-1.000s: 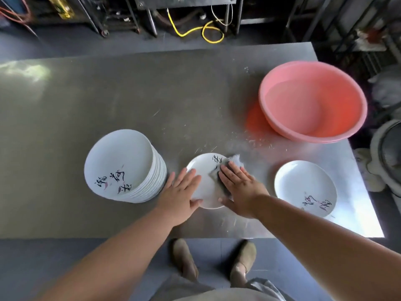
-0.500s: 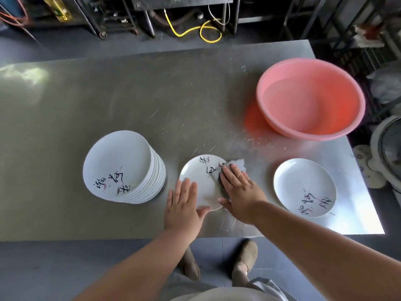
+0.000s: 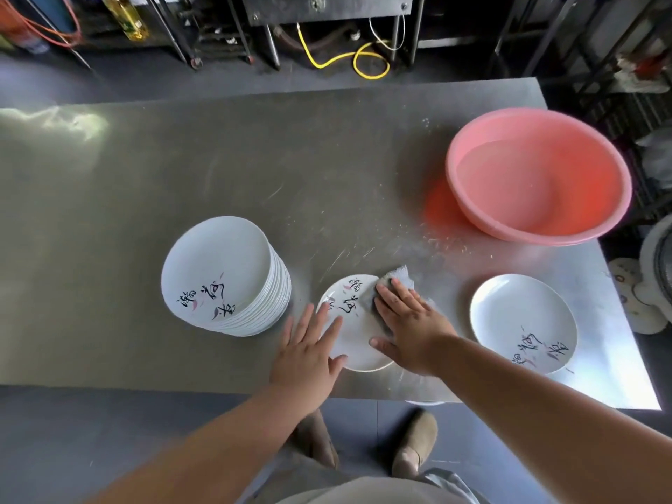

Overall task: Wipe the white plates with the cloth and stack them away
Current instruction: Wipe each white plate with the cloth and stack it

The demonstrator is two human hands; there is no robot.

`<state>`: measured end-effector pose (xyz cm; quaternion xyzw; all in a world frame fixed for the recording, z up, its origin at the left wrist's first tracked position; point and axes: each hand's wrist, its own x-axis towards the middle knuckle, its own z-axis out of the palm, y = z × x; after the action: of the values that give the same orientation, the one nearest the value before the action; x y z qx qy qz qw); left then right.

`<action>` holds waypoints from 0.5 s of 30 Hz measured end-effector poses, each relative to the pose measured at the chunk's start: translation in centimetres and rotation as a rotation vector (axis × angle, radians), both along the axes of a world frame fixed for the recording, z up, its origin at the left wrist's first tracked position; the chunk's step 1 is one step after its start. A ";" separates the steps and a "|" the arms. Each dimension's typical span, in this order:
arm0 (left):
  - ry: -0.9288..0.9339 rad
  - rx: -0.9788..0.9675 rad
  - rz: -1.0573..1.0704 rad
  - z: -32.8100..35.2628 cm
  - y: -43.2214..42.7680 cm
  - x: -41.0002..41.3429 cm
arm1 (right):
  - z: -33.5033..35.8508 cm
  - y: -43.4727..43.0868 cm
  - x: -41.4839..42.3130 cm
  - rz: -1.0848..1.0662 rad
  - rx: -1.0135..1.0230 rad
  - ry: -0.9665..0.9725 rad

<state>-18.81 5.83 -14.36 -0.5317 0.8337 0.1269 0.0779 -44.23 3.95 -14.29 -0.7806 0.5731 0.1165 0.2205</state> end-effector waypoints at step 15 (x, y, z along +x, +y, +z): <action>0.021 0.044 -0.091 -2.6 -1.7 1.0 | -0.5 2.0 -1.9 -0.080 -0.009 -0.013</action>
<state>-17.80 4.12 -16.92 -0.4901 0.8548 0.1472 0.0865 -46.16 5.96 -14.82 -0.7588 0.6030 0.1000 0.2250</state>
